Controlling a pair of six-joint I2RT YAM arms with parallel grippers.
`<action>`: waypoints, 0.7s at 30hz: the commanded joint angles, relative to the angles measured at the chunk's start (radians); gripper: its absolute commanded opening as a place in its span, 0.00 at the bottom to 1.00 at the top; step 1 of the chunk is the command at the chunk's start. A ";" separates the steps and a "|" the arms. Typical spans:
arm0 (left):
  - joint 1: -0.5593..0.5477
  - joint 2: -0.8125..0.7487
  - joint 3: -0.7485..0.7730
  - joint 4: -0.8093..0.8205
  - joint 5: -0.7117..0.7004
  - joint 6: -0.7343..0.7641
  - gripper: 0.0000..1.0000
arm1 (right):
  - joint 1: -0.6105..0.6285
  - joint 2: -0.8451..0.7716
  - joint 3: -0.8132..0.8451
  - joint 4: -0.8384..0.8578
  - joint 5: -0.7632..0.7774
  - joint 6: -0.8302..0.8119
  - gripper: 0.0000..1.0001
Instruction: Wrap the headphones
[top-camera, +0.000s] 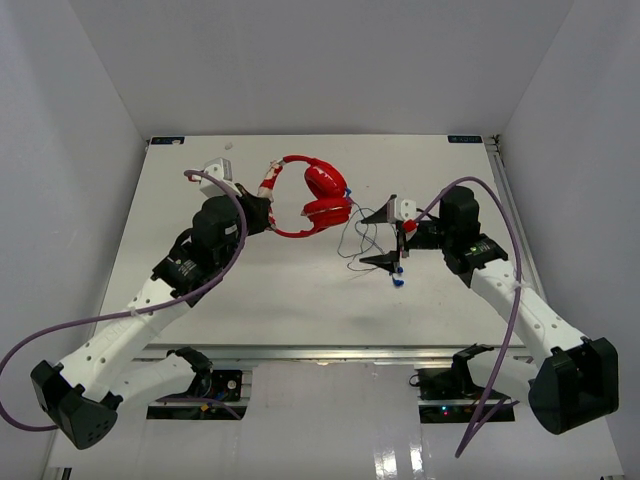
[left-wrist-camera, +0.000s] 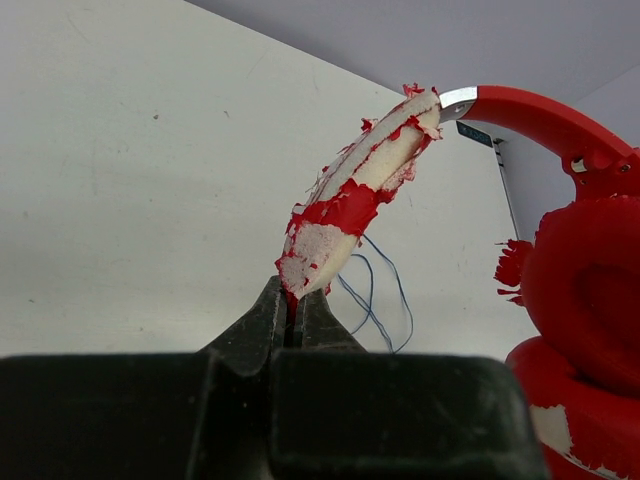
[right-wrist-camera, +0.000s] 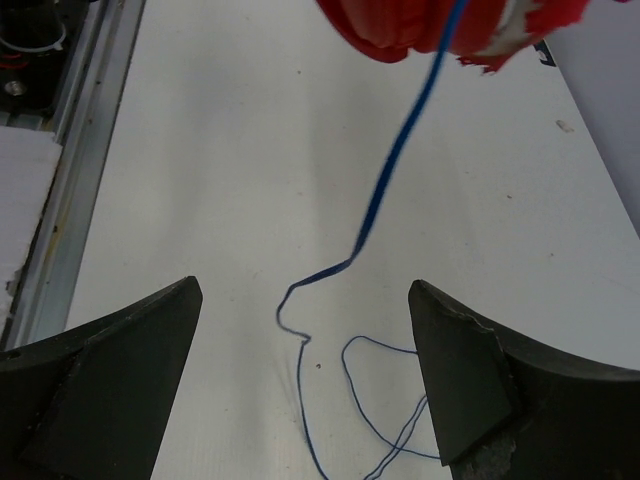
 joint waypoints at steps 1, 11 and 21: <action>0.002 -0.053 0.061 0.019 0.004 -0.074 0.00 | 0.004 -0.002 0.073 0.104 0.069 0.034 0.90; 0.002 0.002 0.159 0.015 0.101 -0.252 0.00 | 0.090 0.131 0.032 0.359 -0.059 0.274 0.94; 0.002 0.054 0.324 0.036 0.105 -0.520 0.00 | 0.098 0.193 -0.096 0.809 -0.068 0.585 0.72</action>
